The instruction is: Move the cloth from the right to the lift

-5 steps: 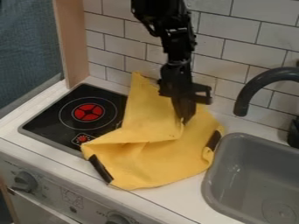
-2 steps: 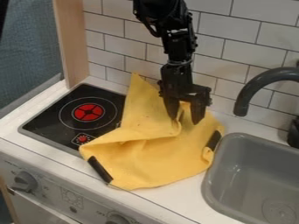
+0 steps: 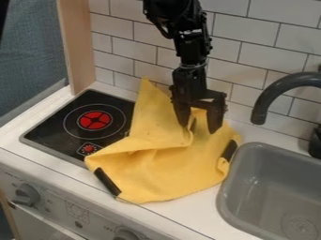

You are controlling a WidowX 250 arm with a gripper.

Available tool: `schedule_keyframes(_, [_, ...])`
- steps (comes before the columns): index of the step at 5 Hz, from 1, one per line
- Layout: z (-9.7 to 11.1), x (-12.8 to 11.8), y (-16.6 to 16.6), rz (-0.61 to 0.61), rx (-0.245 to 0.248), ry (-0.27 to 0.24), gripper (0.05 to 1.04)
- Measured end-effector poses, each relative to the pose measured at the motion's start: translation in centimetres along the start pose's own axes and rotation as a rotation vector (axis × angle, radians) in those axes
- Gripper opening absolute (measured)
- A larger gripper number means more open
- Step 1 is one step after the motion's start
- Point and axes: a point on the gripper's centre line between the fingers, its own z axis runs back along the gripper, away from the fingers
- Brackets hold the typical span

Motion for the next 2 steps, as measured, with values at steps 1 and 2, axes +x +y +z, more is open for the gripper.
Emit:
schedule_keyframes(1, [0.3, 0.1, 0.2, -0.007, 0.006, 0.012, 0.998])
schedule_keyframes(2, [3.0, 0.4, 0.7, -0.022, -0.003, 0.083, 0.998])
